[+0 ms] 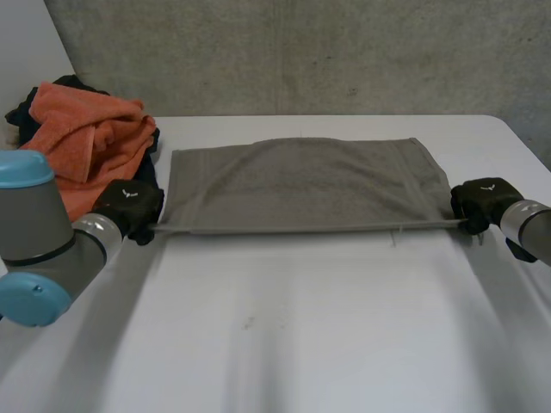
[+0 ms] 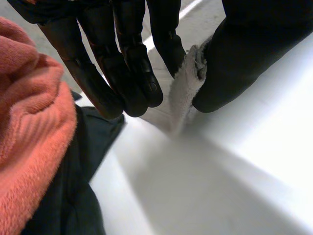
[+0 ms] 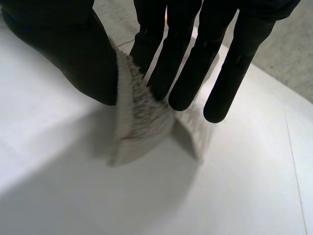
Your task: Fold the laundry.
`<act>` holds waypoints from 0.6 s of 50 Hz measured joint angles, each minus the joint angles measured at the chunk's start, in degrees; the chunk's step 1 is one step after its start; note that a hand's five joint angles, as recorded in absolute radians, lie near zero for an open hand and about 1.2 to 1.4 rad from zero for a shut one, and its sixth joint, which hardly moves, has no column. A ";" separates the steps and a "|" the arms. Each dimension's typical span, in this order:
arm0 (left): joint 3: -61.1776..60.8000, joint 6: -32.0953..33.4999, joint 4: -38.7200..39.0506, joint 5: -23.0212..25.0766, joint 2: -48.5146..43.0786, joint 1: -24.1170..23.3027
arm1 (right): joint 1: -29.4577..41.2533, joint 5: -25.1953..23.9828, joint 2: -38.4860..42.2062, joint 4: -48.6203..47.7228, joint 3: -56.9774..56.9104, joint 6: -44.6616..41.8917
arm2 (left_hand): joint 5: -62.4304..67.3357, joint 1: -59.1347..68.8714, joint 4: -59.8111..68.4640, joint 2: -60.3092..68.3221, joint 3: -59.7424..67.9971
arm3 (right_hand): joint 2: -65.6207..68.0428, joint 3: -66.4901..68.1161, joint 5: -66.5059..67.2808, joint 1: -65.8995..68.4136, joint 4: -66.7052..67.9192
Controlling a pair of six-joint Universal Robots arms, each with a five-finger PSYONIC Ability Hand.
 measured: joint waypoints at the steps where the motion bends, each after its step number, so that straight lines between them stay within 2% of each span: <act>1: -0.51 0.11 -1.05 0.01 0.74 -0.08 | -0.19 0.02 -0.60 1.01 0.35 -0.48 | 0.00 0.00 0.00 0.00 0.00 | 0.00 0.00 0.00 0.00 0.01; 7: -6.24 3.69 -13.18 -0.07 7.77 0.25 | -2.46 0.03 -9.00 11.56 5.96 -8.90 | 0.00 0.00 0.00 0.00 0.00 | 0.00 0.00 0.20 0.00 0.03; 8: -8.63 5.67 -17.91 -0.06 10.37 0.79 | -3.50 0.21 -12.19 15.67 8.44 -13.07 | -0.01 0.00 0.00 0.00 0.00 | 0.00 0.00 0.20 0.00 0.03; 11: -13.30 9.39 -25.31 0.27 14.69 2.08 | -5.63 0.91 -17.38 23.19 13.46 -21.71 | 0.00 0.00 0.00 0.00 0.00 | 0.00 0.00 0.20 0.00 0.04; 16: -20.43 15.37 -32.69 1.68 20.47 4.15 | -8.75 2.34 -23.50 32.53 21.23 -36.11 | 0.00 0.00 0.00 0.00 0.00 | 0.00 0.02 0.20 0.00 0.04; 20: -22.70 19.50 -32.86 2.59 22.63 5.23 | -9.68 3.47 -24.12 33.82 24.01 -42.77 | 0.00 0.00 0.00 0.00 0.00 | 0.00 0.02 0.20 0.00 0.04; 22: -22.20 20.53 -31.63 2.67 22.53 5.36 | -9.38 3.70 -23.20 32.75 23.63 -43.33 | 0.00 0.00 0.01 0.00 0.00 | 0.00 0.02 0.20 0.00 0.05; 27: -15.60 20.80 -24.19 1.65 18.19 4.04 | -6.26 3.55 -18.12 25.90 18.50 -40.08 | 0.00 0.00 0.01 0.00 0.00 | 0.00 0.02 0.22 0.00 0.05; 30: -7.99 18.34 -17.76 -0.50 12.34 1.90 | -3.44 2.97 -13.85 19.32 13.00 -35.36 | 0.00 0.00 0.01 0.00 0.00 | 0.00 0.02 1.10 0.00 0.05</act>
